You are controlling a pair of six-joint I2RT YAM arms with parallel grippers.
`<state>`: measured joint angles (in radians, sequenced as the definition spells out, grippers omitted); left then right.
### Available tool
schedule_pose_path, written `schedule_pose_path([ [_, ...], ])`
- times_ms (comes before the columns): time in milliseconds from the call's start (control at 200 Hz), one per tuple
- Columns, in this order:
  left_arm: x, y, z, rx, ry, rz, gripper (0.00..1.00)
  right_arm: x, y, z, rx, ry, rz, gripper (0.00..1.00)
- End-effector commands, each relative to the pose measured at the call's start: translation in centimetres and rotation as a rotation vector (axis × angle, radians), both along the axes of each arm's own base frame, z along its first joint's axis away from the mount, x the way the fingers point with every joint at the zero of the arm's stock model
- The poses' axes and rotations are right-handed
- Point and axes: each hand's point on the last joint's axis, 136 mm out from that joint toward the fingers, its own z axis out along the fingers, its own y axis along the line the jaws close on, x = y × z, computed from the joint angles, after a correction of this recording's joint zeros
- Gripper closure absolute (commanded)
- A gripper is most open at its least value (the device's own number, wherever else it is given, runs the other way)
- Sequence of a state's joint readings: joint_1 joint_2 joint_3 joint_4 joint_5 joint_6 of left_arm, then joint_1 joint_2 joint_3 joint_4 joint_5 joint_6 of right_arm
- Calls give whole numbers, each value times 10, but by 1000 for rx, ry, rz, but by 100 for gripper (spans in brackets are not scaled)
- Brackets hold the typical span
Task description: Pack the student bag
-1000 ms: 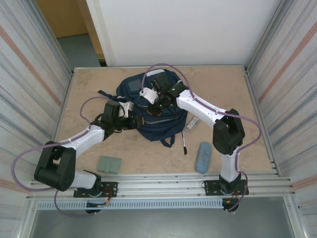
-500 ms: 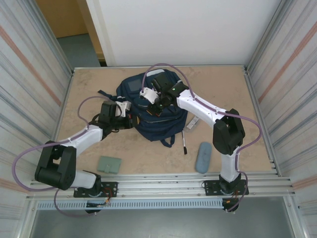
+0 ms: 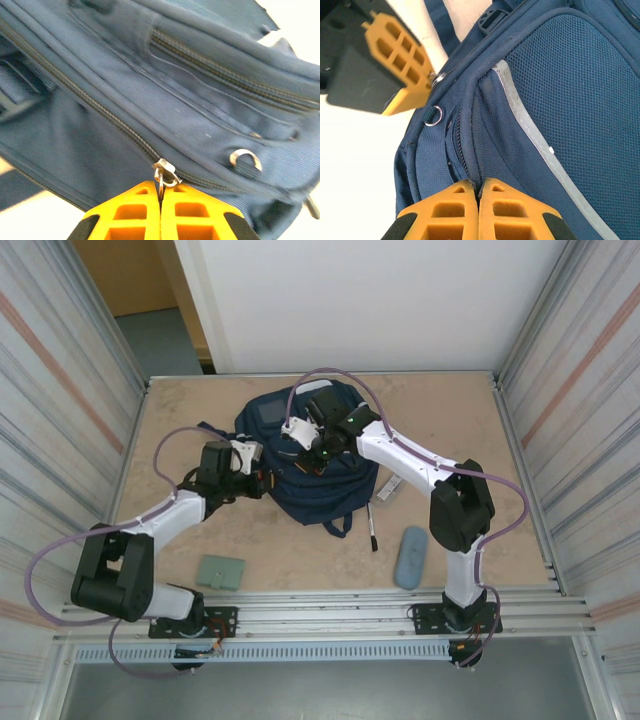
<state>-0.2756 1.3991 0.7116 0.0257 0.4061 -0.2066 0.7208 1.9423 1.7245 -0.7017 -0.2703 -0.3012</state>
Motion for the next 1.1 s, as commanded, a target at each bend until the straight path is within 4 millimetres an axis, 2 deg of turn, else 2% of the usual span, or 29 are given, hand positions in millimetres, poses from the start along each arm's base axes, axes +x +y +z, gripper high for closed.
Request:
schedule_pose_path([
  [0, 38, 43, -3, 165, -45, 158, 100, -15, -1, 22, 16, 5, 50, 100],
  [150, 65, 59, -9, 159, -4, 256, 100, -22, 0, 25, 21, 3, 75, 100],
  [286, 87, 69, -18, 142, 58, 314, 100, -33, 4, 19, 10, 6, 120, 100],
  [451, 96, 95, -39, 122, 174, 446, 96, -41, 10, 13, -18, 19, 160, 100],
  [631, 101, 98, -40, 57, 176, 451, 88, -40, 9, 9, -38, 27, 142, 100],
  [792, 89, 93, -21, -7, 154, 454, 67, -32, 8, 10, -53, 14, 93, 100],
  [877, 78, 92, -3, -48, 138, 470, 62, -26, 7, 13, -41, -2, 53, 100],
  [947, 61, 91, 8, -68, 174, 476, 60, -25, 10, 16, -17, -15, 39, 99],
  [992, 49, 83, 15, -96, 179, 449, 59, -23, 11, 18, -16, -25, 29, 95],
  [1092, 24, 67, 31, -175, 166, 411, 57, -11, 12, 27, -4, -78, -42, 71],
])
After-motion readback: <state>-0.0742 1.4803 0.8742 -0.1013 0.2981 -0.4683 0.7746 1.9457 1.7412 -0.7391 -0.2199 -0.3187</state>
